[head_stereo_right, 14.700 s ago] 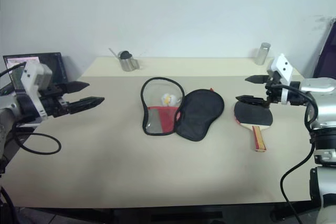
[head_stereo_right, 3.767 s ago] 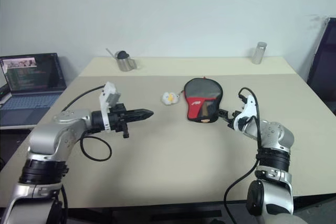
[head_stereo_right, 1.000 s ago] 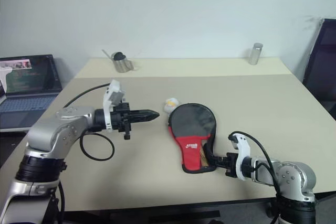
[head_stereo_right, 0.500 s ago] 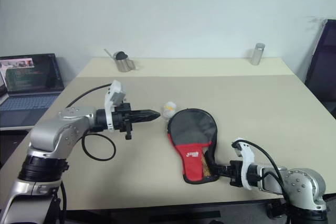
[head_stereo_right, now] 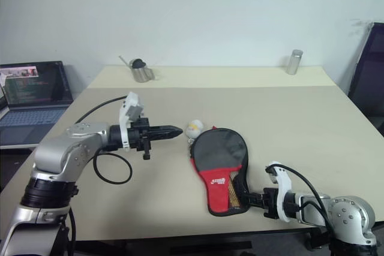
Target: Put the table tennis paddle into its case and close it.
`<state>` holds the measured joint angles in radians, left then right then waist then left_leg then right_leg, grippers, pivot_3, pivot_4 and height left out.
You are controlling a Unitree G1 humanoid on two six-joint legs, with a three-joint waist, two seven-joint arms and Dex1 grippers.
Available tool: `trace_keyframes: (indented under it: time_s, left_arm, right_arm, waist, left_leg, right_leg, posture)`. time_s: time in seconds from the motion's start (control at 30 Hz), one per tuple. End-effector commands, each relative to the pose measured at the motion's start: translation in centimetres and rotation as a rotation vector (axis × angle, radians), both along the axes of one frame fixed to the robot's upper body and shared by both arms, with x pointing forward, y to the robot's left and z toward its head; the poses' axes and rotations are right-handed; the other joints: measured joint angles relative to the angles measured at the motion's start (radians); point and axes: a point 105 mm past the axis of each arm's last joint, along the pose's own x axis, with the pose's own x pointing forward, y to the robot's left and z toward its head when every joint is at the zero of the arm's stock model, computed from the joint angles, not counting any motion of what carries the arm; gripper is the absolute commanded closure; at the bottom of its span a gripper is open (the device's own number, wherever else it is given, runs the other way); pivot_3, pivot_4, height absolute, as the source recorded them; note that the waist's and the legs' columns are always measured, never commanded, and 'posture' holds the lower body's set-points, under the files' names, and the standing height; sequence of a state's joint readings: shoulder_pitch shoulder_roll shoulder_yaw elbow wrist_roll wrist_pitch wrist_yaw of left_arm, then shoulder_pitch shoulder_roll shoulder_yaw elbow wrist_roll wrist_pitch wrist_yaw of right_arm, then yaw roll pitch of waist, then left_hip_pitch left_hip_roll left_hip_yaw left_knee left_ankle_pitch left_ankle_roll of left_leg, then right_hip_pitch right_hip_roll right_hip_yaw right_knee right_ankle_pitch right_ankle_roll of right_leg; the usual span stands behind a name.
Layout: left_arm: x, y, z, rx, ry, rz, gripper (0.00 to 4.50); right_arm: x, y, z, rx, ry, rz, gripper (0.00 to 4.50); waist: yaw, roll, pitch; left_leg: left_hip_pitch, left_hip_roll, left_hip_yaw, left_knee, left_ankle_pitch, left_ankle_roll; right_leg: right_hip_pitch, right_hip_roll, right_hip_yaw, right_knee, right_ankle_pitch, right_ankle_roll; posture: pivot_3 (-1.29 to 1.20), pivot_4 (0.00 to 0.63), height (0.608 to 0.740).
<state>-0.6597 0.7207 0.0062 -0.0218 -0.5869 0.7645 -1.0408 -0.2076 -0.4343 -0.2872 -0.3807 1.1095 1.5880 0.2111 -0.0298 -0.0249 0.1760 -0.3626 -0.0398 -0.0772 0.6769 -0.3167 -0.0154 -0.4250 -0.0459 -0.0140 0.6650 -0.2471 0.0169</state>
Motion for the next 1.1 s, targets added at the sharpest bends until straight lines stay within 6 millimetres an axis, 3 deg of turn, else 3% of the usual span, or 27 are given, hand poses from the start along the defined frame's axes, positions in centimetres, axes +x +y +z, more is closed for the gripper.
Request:
trace_keyframes:
  time_s: [0.03,0.23,0.3,0.37,0.43,0.53,0.63,0.7,0.87,1.1]
  left_arm:
    - [0.2,0.4,1.4,-0.005,-0.061,0.007,4.50]
    - [1.6,1.2,2.0,-0.026,-0.091,0.093,4.50]
    - [2.4,1.5,2.2,-0.036,-0.105,0.142,4.50]
    - [3.9,2.1,2.6,-0.067,-0.110,0.233,4.50]
    - [5.2,2.6,2.9,-0.099,-0.110,0.315,4.50]
    - [7.8,2.5,2.5,-0.135,-0.066,0.462,4.50]
    - [9.5,1.2,1.2,-0.121,0.005,0.525,4.50]
    - [9.8,0.1,0.4,-0.093,0.040,0.514,4.50]
    - [9.6,-1.8,-0.9,-0.069,0.107,0.474,4.50]
    - [8.4,-2.9,-2.4,-0.043,0.162,0.403,4.50]
  right_arm:
    - [0.2,-1.0,0.9,-0.021,-0.016,0.016,1.88]
    - [1.4,-5.6,4.1,-0.113,-0.178,0.003,0.04]
    - [2.3,-7.0,5.6,-0.155,-0.266,0.004,0.04]
    - [4.8,-7.7,7.5,-0.243,-0.422,-0.018,0.04]
    - [7.2,-7.4,9.1,-0.311,-0.558,-0.050,0.04]
    - [11.3,-2.3,11.7,-0.293,-0.812,-0.077,0.04]
    - [13.7,2.8,10.2,-0.302,-0.895,-0.093,0.04]
    - [14.2,4.3,8.5,-0.325,-0.913,-0.091,0.04]
    - [15.0,5.4,4.5,-0.341,-0.855,-0.131,0.04]
    - [12.9,6.0,0.0,-0.387,-0.738,-0.027,0.04]
  waist:
    - [0.001,0.000,0.000]
    - [0.006,0.000,0.001]
    - [0.006,0.000,0.001]
    - [0.006,-0.001,0.001]
    - [-0.004,-0.001,0.001]
    - [-0.012,-0.003,0.002]
    - [-0.007,-0.003,0.001]
    - [0.000,-0.003,0.001]
    - [0.007,-0.004,0.001]
    - [-0.003,-0.002,0.000]
  left_leg:
    - [0.000,0.000,0.000,0.000,0.000,0.000]
    - [0.000,-0.001,0.000,0.001,0.000,0.001]
    - [0.000,-0.001,0.000,0.002,0.000,0.001]
    - [0.000,-0.001,0.000,0.002,-0.001,0.001]
    - [0.002,-0.001,0.001,0.003,0.000,0.001]
    - [0.005,0.001,0.003,0.002,0.000,0.001]
    - [0.005,0.001,0.003,0.002,0.003,-0.004]
    - [0.001,0.001,0.001,0.002,0.003,-0.006]
    - [-0.022,-0.007,0.002,0.006,0.003,-0.006]
    - [-0.017,-0.006,0.003,0.005,0.003,-0.006]
  right_leg:
    - [0.000,0.000,0.000,0.000,0.000,0.000]
    - [0.002,0.000,-0.001,-0.002,0.001,0.002]
    - [0.003,0.000,-0.001,-0.002,0.001,0.002]
    - [0.003,0.000,-0.001,-0.002,0.001,0.003]
    - [0.004,0.000,0.000,-0.002,0.002,0.003]
    - [0.004,0.001,0.002,-0.001,0.002,0.004]
    - [0.003,0.001,0.002,0.001,0.003,0.003]
    - [0.000,0.001,0.002,0.001,0.003,0.002]
    - [-0.021,-0.007,0.001,0.000,0.005,0.005]
    - [-0.019,-0.007,0.002,0.000,0.006,0.006]
  posture:
    - [0.00,0.150,0.740]
    - [0.00,0.150,0.740]
    - [0.00,0.150,0.740]
    - [0.00,0.150,0.740]
    - [0.00,0.150,0.740]
    - [0.00,0.150,0.740]
    - [0.00,0.150,0.740]
    - [0.00,0.150,0.740]
    - [0.00,0.150,0.740]
    - [0.00,0.150,0.740]
